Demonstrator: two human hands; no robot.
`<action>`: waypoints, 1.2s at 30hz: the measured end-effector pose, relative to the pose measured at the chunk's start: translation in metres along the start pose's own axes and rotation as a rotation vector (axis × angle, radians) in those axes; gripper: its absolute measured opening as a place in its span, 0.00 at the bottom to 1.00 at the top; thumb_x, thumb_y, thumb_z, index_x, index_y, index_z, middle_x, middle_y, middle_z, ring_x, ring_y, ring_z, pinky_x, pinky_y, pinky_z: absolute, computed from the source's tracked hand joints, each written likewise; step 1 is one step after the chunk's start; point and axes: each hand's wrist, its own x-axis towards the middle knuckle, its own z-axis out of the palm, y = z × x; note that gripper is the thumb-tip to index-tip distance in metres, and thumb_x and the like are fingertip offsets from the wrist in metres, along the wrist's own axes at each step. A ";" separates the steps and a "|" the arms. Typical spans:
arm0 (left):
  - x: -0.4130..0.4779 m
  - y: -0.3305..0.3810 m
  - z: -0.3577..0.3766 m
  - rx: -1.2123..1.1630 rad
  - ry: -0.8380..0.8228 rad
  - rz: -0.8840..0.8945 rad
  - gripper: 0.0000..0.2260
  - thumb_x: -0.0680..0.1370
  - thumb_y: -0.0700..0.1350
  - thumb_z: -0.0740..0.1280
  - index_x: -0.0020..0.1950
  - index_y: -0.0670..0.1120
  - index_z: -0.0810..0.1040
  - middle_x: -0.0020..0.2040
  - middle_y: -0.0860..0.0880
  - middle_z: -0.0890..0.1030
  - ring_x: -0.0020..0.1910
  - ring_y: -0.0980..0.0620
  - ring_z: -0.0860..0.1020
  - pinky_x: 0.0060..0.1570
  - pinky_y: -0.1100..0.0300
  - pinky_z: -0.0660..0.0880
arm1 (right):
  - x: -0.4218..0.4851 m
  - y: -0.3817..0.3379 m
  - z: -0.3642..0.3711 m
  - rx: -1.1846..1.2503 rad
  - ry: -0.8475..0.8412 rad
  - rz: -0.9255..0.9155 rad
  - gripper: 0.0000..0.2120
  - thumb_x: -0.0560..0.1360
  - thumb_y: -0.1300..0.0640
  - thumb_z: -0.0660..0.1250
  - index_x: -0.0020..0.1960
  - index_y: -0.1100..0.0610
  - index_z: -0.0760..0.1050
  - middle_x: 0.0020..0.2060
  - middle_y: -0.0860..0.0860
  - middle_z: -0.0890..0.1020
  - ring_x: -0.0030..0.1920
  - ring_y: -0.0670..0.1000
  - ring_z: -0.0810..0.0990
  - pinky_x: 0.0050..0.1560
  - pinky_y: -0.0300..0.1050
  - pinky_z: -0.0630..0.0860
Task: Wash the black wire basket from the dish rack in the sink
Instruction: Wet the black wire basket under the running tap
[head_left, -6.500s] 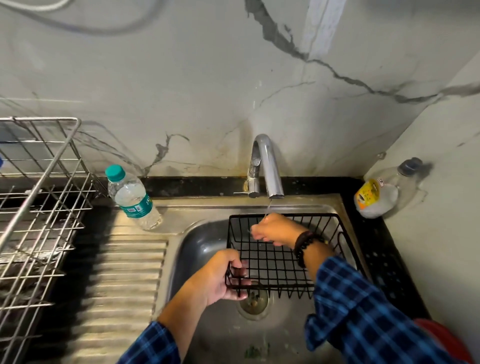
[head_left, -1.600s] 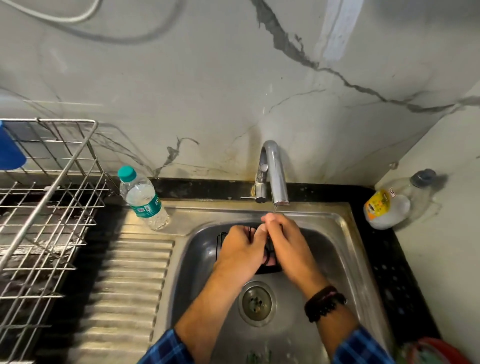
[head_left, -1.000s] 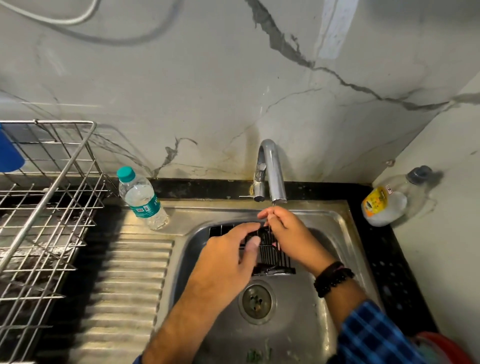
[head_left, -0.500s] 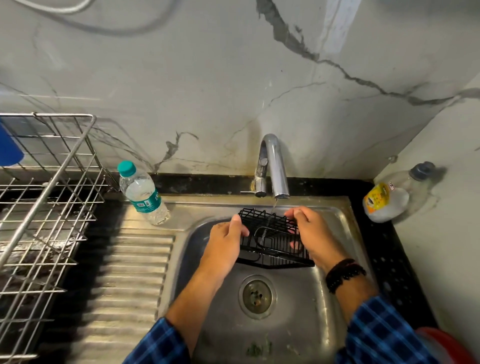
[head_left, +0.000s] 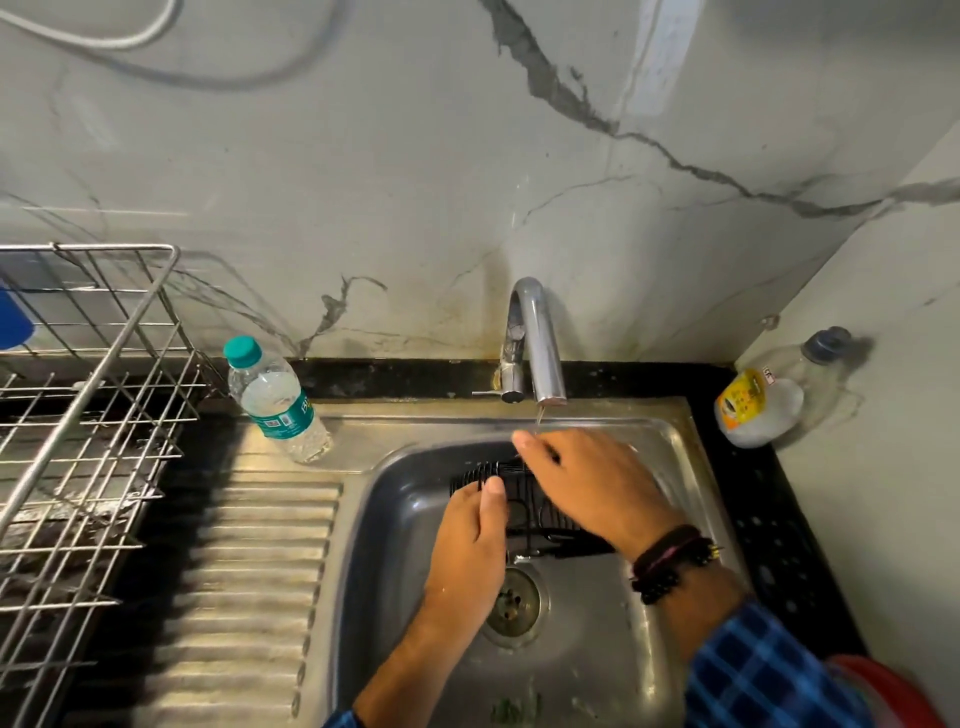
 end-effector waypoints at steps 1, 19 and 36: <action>-0.005 -0.006 -0.001 0.085 0.023 0.061 0.16 0.84 0.54 0.54 0.42 0.53 0.76 0.45 0.51 0.78 0.47 0.55 0.77 0.45 0.68 0.69 | -0.001 0.012 -0.004 0.036 -0.079 0.063 0.32 0.79 0.29 0.44 0.41 0.48 0.78 0.40 0.45 0.82 0.42 0.43 0.79 0.59 0.51 0.76; -0.053 -0.023 -0.018 -0.607 0.228 -0.332 0.16 0.78 0.57 0.65 0.60 0.51 0.68 0.61 0.45 0.76 0.52 0.45 0.83 0.64 0.45 0.75 | -0.002 0.043 -0.014 0.453 -0.127 -0.035 0.10 0.78 0.50 0.70 0.59 0.47 0.80 0.52 0.41 0.83 0.54 0.37 0.79 0.60 0.40 0.75; 0.017 -0.020 0.026 -1.416 0.376 -0.827 0.28 0.83 0.66 0.49 0.30 0.50 0.63 0.22 0.53 0.61 0.17 0.52 0.57 0.30 0.58 0.57 | 0.017 0.010 0.025 -0.224 0.189 0.059 0.28 0.81 0.35 0.48 0.71 0.52 0.66 0.67 0.56 0.72 0.66 0.56 0.70 0.70 0.56 0.69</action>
